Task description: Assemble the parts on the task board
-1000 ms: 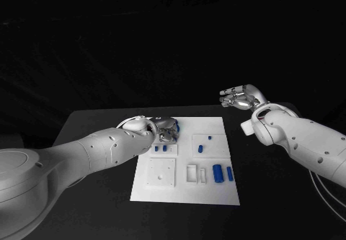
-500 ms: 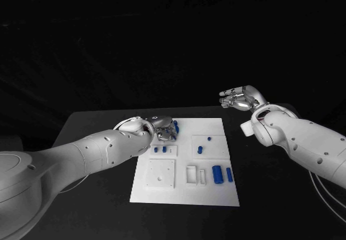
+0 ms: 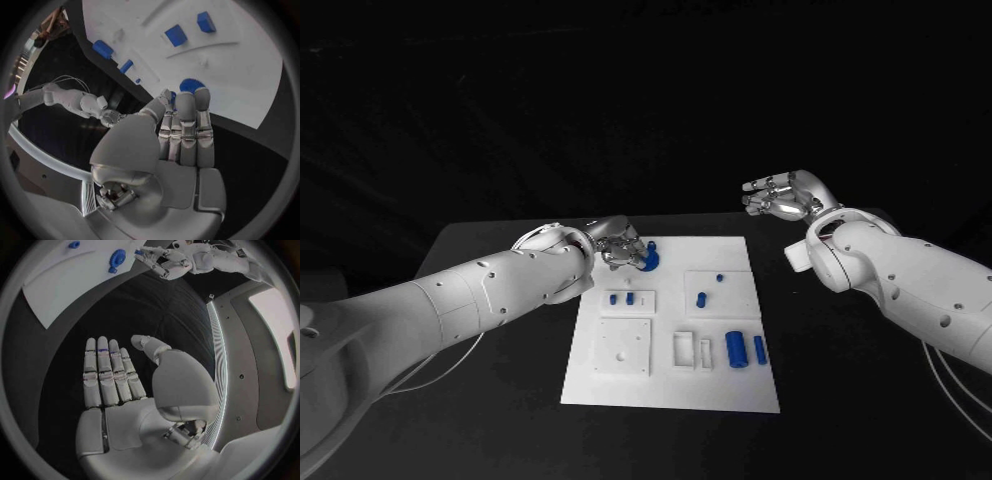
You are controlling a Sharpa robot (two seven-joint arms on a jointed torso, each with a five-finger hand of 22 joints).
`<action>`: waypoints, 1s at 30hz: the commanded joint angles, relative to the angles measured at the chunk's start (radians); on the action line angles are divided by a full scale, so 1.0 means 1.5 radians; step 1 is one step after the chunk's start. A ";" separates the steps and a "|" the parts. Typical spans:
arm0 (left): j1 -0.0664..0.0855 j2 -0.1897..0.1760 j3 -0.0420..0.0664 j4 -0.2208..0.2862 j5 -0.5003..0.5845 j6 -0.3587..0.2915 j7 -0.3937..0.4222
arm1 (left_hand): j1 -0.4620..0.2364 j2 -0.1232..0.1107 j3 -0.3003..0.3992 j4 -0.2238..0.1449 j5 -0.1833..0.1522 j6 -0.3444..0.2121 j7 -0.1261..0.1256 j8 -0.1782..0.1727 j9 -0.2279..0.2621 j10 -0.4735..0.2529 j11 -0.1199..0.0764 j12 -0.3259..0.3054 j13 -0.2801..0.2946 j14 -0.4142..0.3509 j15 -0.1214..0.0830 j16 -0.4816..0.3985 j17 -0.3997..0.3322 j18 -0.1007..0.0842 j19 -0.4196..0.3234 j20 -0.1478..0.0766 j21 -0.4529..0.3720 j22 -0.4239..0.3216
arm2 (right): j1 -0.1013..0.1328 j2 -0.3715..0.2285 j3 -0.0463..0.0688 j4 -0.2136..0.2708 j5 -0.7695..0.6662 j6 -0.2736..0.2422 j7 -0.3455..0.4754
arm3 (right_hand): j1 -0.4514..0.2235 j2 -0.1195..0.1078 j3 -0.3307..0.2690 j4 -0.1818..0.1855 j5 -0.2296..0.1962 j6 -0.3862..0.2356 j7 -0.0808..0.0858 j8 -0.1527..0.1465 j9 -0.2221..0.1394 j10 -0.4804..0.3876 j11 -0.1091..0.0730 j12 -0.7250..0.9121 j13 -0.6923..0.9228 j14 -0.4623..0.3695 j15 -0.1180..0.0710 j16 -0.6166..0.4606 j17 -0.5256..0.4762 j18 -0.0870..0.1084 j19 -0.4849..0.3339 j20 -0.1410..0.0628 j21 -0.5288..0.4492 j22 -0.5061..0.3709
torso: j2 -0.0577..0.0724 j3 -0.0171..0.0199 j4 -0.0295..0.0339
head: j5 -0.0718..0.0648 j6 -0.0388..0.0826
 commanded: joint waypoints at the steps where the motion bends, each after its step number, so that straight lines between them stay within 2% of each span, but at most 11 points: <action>1: 0.003 -0.010 0.001 0.009 0.048 0.033 -0.014 | -0.001 0.004 0.001 0.004 -0.003 0.000 -0.001 0.005 0.001 0.002 0.000 -0.003 0.000 0.005 0.000 -0.001 0.000 0.008 -0.002 -0.001 0.003 0.013 | 0.000 -0.002 0.000 0.002 0.005 0.007 0.006 | 0.001 -0.004 0.000 0.004 0.002 -0.002 0.001 -0.001 0.001 -0.004 0.001 -0.003 -0.001 -0.001 0.002 -0.002 -0.001 0.001 -0.003 0.000 0.002 -0.001 | -0.001 -0.0012 0.0039 | -0.002 -0.002; 4: 0.004 -0.023 0.002 0.013 0.044 0.040 -0.015 | 0.000 0.004 0.000 0.004 -0.003 0.001 -0.001 0.005 0.001 0.003 0.000 -0.002 0.000 0.005 0.000 -0.001 0.000 0.008 -0.002 -0.001 0.003 0.013 | 0.000 -0.003 0.000 0.002 0.005 0.008 0.006 | 0.001 -0.004 0.000 0.004 0.002 -0.002 0.001 -0.001 0.001 -0.004 0.001 -0.003 -0.001 -0.001 0.002 -0.002 -0.001 0.001 -0.003 0.000 0.002 -0.001 | 0.000 -0.0021 0.0055 | -0.006 -0.004; 6: 0.005 -0.028 0.001 0.013 0.039 0.044 -0.014 | 0.000 0.004 0.000 0.003 -0.003 0.001 -0.001 0.005 0.001 0.004 0.000 -0.002 0.000 0.005 0.000 -0.001 0.000 0.008 -0.002 -0.001 0.003 0.013 | 0.000 -0.004 0.000 0.002 0.005 0.008 0.006 | 0.001 -0.004 0.000 0.004 0.002 -0.002 0.001 -0.001 0.001 -0.004 0.001 -0.003 -0.001 -0.001 0.002 -0.002 -0.001 0.001 -0.003 0.000 0.002 -0.001 | 0.000 -0.0017 0.0043 | -0.004 -0.003; 10: 0.005 -0.034 0.001 0.012 0.022 0.047 -0.011 | 0.002 0.004 0.000 0.002 -0.003 0.002 -0.001 0.005 0.001 0.004 -0.001 -0.003 0.000 0.004 -0.001 -0.001 0.001 0.008 -0.002 -0.001 0.004 0.013 | 0.000 -0.004 0.000 0.002 0.005 0.009 0.006 | 0.001 -0.004 0.000 0.004 0.002 -0.002 0.001 -0.001 0.001 -0.004 0.001 -0.003 -0.001 -0.001 0.002 -0.002 -0.001 0.001 -0.003 0.000 0.002 -0.001 | 0.000 -0.0016 0.0047 | -0.004 -0.004; 19: 0.003 -0.033 -0.002 0.004 -0.013 0.055 -0.007 | 0.003 0.004 -0.002 0.001 -0.003 0.002 0.000 0.004 0.001 0.004 -0.001 -0.003 0.000 0.004 -0.001 -0.002 0.000 0.008 -0.003 -0.002 0.005 0.013 | 0.000 -0.003 0.000 0.001 0.008 0.010 0.008 | 0.001 -0.003 0.002 0.003 0.003 0.000 0.001 0.000 0.001 -0.004 0.001 -0.002 -0.001 0.000 0.002 -0.002 -0.001 0.002 -0.003 0.000 0.002 -0.001 | 0.000 -0.0022 0.0037 | -0.003 -0.006; 25: 0.000 -0.031 -0.002 -0.001 -0.020 0.063 -0.003 | 0.003 0.004 -0.002 0.001 -0.003 0.002 0.000 0.004 0.001 0.004 -0.001 -0.003 0.000 0.004 -0.001 -0.002 0.000 0.008 -0.003 -0.002 0.005 0.013 | 0.000 -0.001 0.000 0.001 0.009 0.011 0.010 | 0.001 -0.003 0.002 0.003 0.003 0.001 0.000 -0.001 0.001 -0.003 0.001 -0.002 -0.001 0.001 0.002 -0.002 -0.001 0.002 -0.002 -0.001 0.002 -0.001 | 0.000 -0.0009 0.0030 | 0.000 -0.005; 30: -0.004 -0.029 -0.003 -0.004 -0.027 0.070 -0.003 | 0.004 0.005 -0.003 0.000 -0.004 0.002 0.000 0.005 0.001 0.004 -0.001 -0.003 0.000 0.004 -0.001 -0.003 0.000 0.008 -0.004 -0.001 0.005 0.013 | 0.000 0.000 0.000 0.000 0.010 0.011 0.010 | 0.001 -0.003 0.002 0.003 0.003 0.001 0.000 -0.001 0.001 -0.003 0.001 -0.002 -0.001 0.001 0.002 -0.002 -0.001 0.002 -0.002 -0.001 0.002 -0.001 | 0.000 -0.0015 0.0025 | -0.001 -0.007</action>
